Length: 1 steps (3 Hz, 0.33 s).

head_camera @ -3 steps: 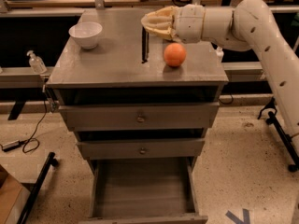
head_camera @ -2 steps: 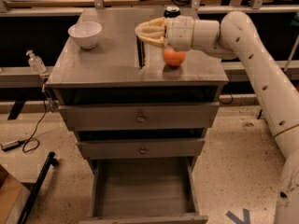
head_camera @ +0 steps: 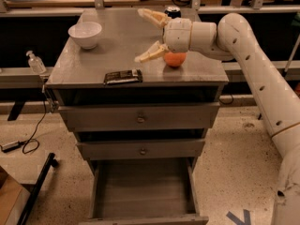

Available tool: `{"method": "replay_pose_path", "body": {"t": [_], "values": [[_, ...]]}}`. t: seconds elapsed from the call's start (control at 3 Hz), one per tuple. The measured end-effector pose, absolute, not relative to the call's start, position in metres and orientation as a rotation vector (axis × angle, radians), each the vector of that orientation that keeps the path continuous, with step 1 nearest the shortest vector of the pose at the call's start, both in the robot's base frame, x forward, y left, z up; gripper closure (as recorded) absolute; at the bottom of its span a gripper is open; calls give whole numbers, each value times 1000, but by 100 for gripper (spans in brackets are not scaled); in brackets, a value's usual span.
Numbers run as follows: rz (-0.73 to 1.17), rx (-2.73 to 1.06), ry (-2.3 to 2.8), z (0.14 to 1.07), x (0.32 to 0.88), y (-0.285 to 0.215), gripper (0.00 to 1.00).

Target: Pick rxbar chocolate from bottom drawer and place on counter

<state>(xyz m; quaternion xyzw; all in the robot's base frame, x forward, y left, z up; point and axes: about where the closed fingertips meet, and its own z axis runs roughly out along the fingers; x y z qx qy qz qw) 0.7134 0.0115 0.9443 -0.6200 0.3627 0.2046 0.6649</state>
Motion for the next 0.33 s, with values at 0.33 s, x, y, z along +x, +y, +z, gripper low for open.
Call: {"method": "replay_pose_path", "body": {"t": [0.33], "values": [[463,-1401,819,944,713,12,0]]}}
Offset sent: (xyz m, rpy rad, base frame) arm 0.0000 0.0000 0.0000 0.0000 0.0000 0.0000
